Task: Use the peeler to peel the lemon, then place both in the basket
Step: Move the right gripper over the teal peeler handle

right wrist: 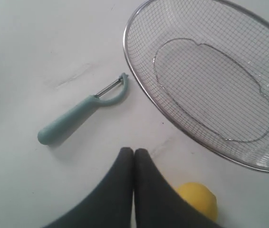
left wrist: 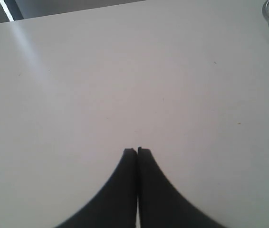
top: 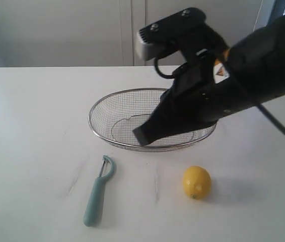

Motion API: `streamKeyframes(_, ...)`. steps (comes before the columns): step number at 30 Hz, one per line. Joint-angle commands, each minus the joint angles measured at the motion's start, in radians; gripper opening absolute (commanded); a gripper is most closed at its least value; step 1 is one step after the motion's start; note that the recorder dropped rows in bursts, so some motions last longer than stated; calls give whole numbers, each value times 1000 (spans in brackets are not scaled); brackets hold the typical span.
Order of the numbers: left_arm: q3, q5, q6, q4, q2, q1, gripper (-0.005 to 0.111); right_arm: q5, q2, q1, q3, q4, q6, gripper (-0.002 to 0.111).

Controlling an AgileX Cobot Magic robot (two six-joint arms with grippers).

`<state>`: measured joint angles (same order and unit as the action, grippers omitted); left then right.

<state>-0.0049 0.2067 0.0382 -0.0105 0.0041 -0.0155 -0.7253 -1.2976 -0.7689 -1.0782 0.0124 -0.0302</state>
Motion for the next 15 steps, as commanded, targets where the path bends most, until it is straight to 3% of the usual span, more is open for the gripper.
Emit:
streamKeyframes(1, 5, -5, -4, -2, -4, -7, 0, -33, -98, -71, -79, 79, -93, 0)
streamKeyframes(8, 5, -5, -4, -2, -4, -7, 0, -65, -308, -200, -237, 168, -126, 0)
streamKeyframes(15, 5, -5, -4, -2, -4, -7, 0, -50, -457, -227, -275, 204, -308, 0)
